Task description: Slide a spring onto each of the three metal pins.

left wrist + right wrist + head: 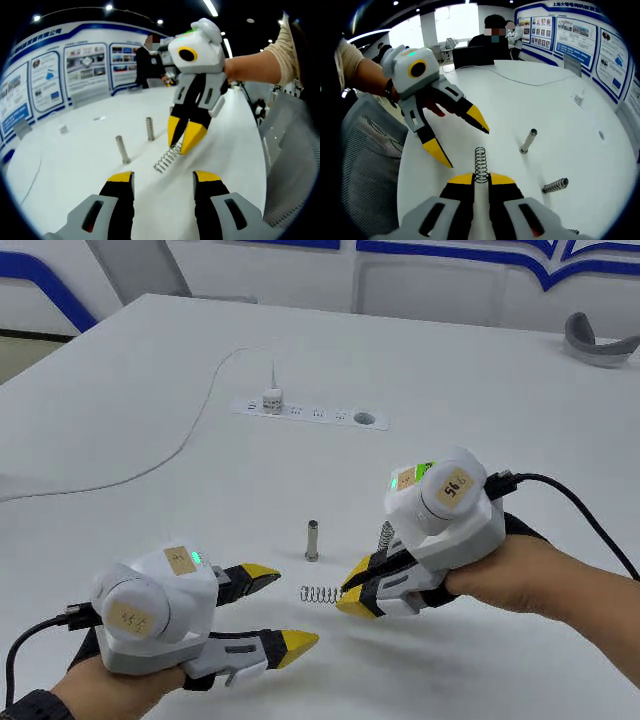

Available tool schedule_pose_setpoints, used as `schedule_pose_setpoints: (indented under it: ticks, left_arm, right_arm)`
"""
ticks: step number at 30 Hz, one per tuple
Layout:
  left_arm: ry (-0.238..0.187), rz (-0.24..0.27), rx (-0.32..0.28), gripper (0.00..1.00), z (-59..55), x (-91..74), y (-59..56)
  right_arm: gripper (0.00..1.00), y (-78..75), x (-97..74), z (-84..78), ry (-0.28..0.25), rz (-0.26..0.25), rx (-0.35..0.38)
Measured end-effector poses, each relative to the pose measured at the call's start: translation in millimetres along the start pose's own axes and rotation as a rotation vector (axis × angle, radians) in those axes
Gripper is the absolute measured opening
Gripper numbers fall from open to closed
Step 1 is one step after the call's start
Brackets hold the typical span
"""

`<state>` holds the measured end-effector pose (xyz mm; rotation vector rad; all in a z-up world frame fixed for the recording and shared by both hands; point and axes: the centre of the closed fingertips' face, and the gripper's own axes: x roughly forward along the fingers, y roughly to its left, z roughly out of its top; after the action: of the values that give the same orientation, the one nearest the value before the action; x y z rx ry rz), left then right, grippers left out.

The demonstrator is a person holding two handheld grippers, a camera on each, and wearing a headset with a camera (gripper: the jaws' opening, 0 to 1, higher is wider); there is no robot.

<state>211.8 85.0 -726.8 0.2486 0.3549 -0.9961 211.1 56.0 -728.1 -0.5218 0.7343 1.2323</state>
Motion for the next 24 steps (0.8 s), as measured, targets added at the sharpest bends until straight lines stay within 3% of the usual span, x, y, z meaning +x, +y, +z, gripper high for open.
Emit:
schedule_pose_setpoints:
  ticks: [13,24]
  left_arm:
    - [0.011,-0.035,0.078,0.36,0.3,4.6,-12.6]
    - [0.007,-0.058,0.132,0.18,1.0,6.4,-19.0]
  right_arm:
    - [0.12,16.8,-4.0,-0.6,0.033,0.055,-0.038]
    - [0.12,21.7,-3.8,-0.8,0.05,0.073,-0.037]
